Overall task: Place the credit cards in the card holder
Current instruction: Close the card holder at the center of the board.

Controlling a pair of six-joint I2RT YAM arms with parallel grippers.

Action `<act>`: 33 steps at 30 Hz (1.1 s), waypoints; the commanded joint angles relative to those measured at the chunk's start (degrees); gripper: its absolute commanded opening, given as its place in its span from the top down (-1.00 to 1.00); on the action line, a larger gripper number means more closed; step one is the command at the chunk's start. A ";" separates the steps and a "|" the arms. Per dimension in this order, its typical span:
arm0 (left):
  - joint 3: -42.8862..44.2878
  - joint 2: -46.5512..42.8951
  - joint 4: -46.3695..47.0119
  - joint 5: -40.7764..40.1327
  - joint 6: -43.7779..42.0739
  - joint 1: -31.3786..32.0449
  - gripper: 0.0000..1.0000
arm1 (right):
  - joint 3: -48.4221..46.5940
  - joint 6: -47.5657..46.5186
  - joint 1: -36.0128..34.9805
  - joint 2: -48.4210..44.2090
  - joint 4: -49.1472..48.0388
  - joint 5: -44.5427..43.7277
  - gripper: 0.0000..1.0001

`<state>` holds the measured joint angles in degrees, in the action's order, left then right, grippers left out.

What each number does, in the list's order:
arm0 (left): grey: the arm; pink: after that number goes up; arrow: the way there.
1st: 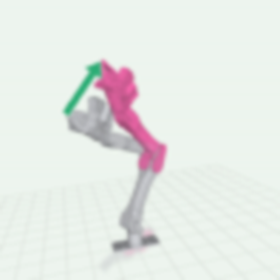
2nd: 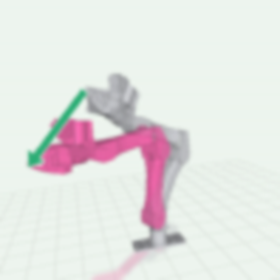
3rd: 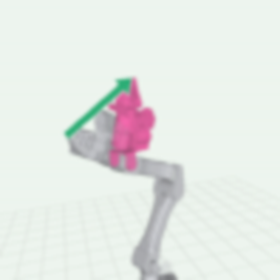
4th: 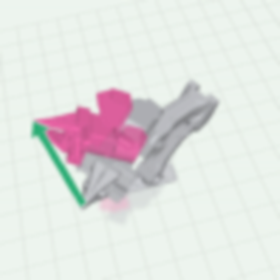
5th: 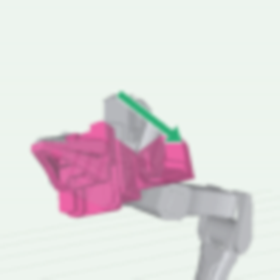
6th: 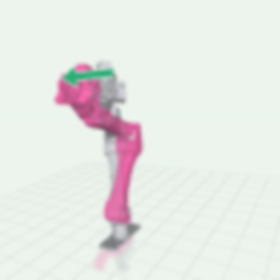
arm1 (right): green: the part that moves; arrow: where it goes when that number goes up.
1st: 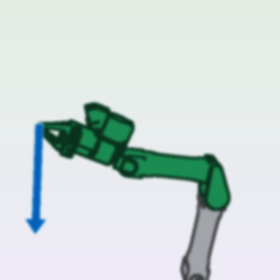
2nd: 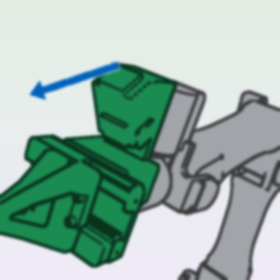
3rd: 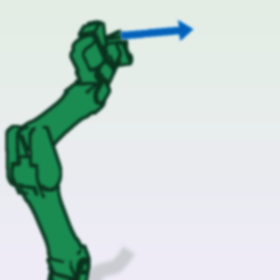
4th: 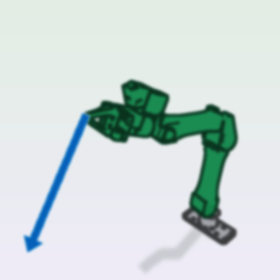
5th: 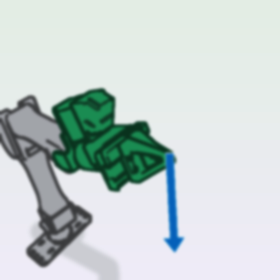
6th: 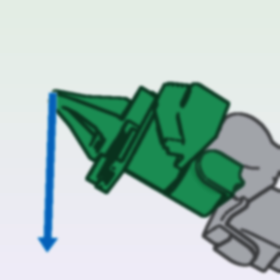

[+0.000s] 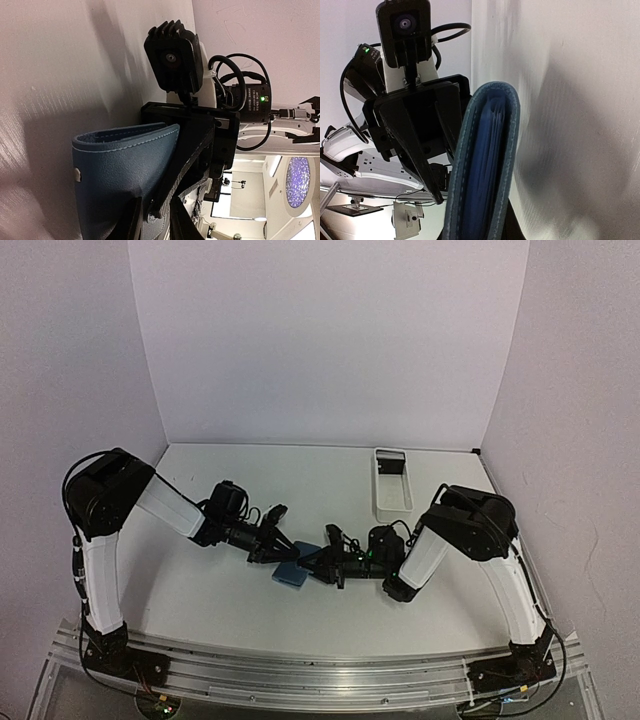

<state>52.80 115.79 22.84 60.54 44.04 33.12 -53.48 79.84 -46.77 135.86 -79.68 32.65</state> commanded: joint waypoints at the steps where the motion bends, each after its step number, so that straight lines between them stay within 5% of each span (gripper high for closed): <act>1: -2.16 1.42 -2.63 0.78 0.31 0.43 0.60 | -0.87 -1.28 0.66 2.74 1.24 -3.81 1.00; 15: -1.85 0.52 -6.86 5.61 -4.93 -0.64 0.60 | -3.03 -1.73 0.81 2.92 0.27 -4.21 1.00; 23: -1.16 2.45 -0.92 4.59 -3.11 0.62 0.60 | -4.11 -0.81 0.66 3.85 -0.51 -3.93 1.00; 33: -1.91 3.37 4.59 3.99 -1.13 0.67 0.88 | -3.95 -0.04 0.69 4.25 -1.71 -3.98 1.00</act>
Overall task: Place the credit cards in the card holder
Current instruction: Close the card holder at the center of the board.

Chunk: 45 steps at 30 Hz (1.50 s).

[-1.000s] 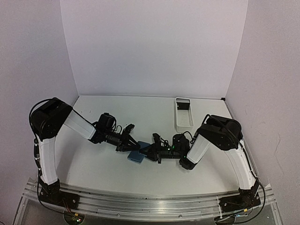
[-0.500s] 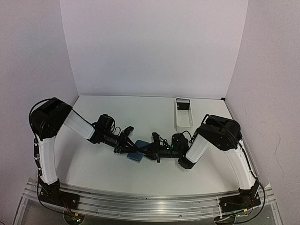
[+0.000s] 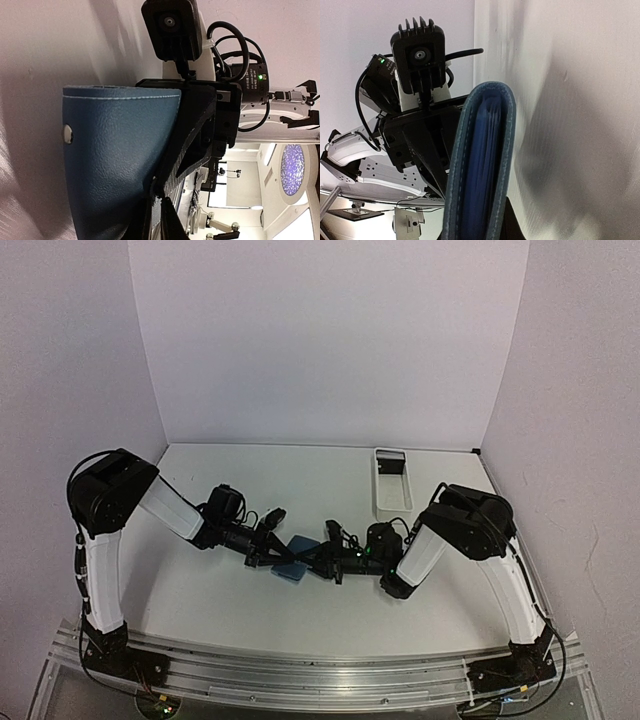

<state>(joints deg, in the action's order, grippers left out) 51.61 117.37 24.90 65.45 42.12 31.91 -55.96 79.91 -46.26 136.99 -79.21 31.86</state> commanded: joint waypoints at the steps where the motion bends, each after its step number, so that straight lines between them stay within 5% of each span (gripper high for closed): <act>1: -0.71 1.94 2.98 -0.93 0.99 1.97 0.91 | -1.79 -0.11 0.18 3.23 -2.19 -3.08 1.00; 15: 0.06 2.96 5.09 -1.93 2.36 2.59 1.00 | -2.38 0.43 0.13 4.23 -2.53 -2.61 1.00; 20: 0.50 3.08 0.94 -4.57 1.33 1.83 1.00 | -1.00 0.67 0.17 3.47 -2.44 -2.09 0.24; 25: 1.27 3.12 -1.45 -5.27 -0.20 1.77 1.00 | -0.39 1.97 0.35 3.33 -2.53 -3.40 0.01; 30: 1.38 2.90 -4.31 -6.15 -2.79 1.43 1.00 | 1.35 2.68 0.73 2.47 -2.44 -6.22 0.03; 35: 2.26 2.53 -5.70 -5.64 -4.73 1.28 1.00 | 1.33 3.59 1.14 3.45 -2.40 -7.21 0.59; 45: 5.59 2.81 -8.98 -4.20 -8.95 0.83 1.00 | 1.78 4.65 1.14 3.48 -2.15 -7.51 0.75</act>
<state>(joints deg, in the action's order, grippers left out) 56.06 119.46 19.48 64.41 35.61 32.67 -55.99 83.39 -45.28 138.12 -82.19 25.51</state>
